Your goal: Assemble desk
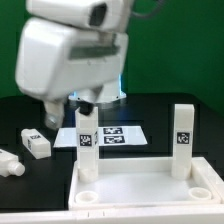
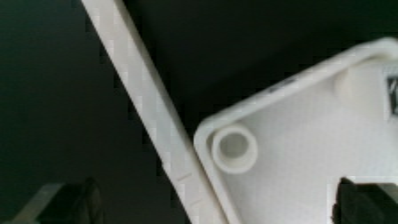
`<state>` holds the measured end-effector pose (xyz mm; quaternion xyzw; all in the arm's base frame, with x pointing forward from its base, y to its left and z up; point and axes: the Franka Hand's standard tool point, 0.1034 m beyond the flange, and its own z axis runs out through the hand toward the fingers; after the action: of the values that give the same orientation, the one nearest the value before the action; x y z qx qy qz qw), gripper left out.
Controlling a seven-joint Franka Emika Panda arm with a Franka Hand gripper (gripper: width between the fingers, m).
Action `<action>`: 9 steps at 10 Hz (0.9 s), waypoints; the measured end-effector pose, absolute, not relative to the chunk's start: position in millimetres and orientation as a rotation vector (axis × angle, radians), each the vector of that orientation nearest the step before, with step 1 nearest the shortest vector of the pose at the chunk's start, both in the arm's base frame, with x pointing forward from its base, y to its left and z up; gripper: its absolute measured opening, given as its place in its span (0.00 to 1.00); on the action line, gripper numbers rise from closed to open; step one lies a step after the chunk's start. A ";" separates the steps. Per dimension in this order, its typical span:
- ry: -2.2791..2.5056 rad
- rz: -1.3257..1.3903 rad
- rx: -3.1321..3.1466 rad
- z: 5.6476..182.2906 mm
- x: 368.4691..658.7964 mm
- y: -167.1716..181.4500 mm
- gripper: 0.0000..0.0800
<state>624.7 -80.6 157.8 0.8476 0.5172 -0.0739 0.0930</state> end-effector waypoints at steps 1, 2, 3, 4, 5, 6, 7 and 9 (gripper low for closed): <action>1.511 -0.218 2.529 164.2 617.7 -93.3 0.81; 1.511 -0.198 2.524 161.9 618.0 -92.8 0.81; 1.513 -0.201 2.524 160.6 617.8 -92.2 0.81; 1.512 -0.201 2.525 160.6 617.7 -92.7 0.81; 1.497 -0.196 2.540 160.1 614.9 -95.7 0.81; 1.467 -0.195 2.569 160.0 600.4 -109.5 0.81; 1.426 -0.213 2.606 161.3 575.5 -127.7 0.81; 1.299 -0.253 2.691 164.5 548.0 -163.7 0.81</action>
Offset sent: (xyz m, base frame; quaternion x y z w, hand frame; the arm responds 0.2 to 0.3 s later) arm 0.0000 0.0000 0.0000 0.0000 0.0000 0.0000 1.0000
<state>548.0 -163.7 164.5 0.8950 0.4322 -0.0840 0.0714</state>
